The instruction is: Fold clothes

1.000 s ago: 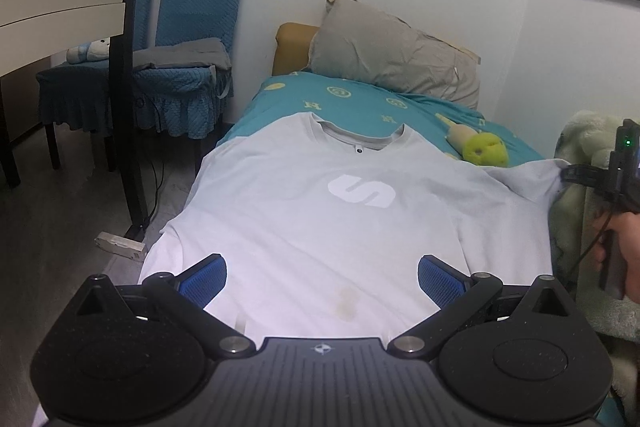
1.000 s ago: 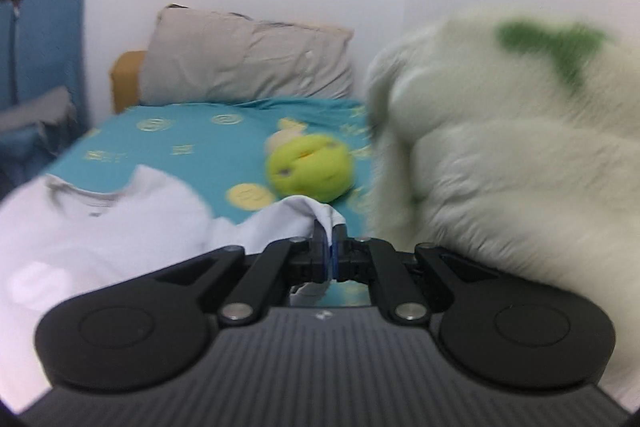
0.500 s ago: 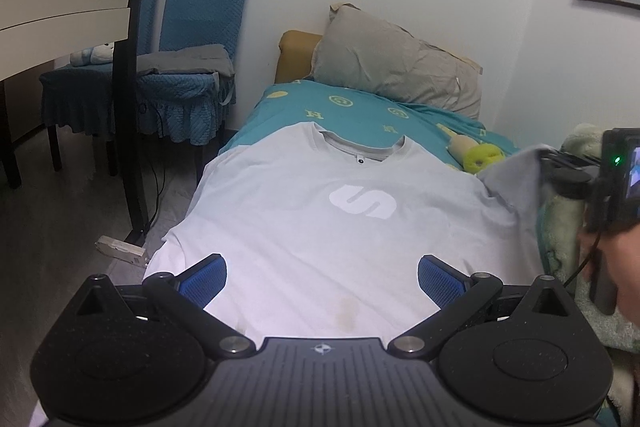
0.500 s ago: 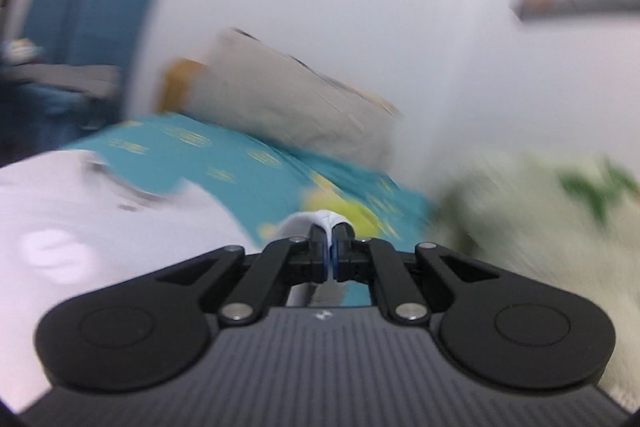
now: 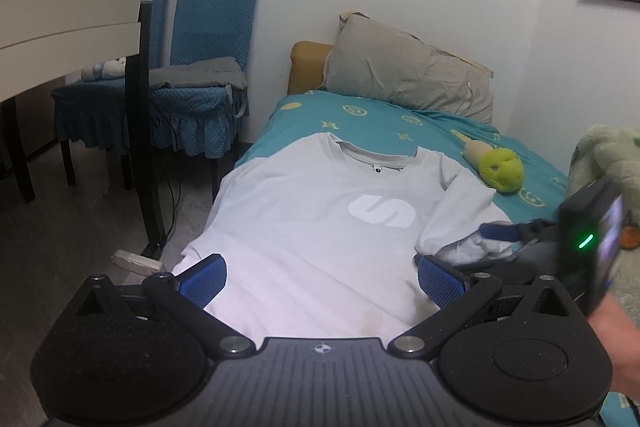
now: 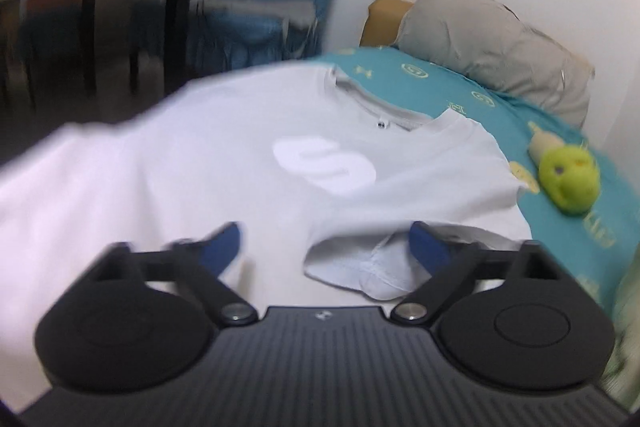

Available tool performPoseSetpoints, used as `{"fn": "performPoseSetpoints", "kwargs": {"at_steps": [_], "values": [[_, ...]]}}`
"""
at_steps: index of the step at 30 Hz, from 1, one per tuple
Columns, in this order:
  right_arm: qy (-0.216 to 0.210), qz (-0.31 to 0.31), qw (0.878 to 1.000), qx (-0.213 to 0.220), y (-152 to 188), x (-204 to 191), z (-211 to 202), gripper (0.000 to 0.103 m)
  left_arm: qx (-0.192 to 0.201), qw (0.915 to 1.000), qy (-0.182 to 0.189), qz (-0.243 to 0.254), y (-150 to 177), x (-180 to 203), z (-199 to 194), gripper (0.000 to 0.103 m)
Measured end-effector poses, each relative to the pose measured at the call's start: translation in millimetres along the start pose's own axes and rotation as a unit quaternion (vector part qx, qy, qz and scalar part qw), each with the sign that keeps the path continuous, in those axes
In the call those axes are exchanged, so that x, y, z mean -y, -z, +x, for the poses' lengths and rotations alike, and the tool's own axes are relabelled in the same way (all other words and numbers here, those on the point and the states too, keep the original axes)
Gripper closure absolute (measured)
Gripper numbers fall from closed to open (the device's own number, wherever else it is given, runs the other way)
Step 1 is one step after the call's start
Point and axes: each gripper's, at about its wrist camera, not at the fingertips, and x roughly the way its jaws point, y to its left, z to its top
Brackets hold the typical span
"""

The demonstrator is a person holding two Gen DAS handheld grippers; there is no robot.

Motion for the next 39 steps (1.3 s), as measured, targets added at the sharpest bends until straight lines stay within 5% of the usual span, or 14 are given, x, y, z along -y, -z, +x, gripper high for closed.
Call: {"fn": "performPoseSetpoints", "kwargs": {"at_steps": [7,16,22,28,35,39], "values": [[0.021,0.184,0.982,0.044,-21,28,-92,0.008,0.023,0.999,0.012,0.036,4,12,-13,0.0],[0.081,0.293,0.95,0.072,9,32,-223,0.008,0.042,0.9945,0.034,0.089,17,30,-38,0.0],[0.113,0.331,0.93,0.117,23,45,-271,0.008,0.037,0.9874,0.054,0.144,26,47,-36,0.001],[0.152,0.317,0.927,0.127,27,60,-260,0.008,0.033,0.9614,0.082,0.261,21,103,14,0.003],[0.192,0.304,0.926,0.118,37,81,-231,0.008,0.022,0.9276,0.135,0.347,12,203,125,0.01],[0.2,0.325,0.918,0.108,43,101,-211,0.008,0.024,0.905,0.121,0.407,22,246,187,0.027]]}}
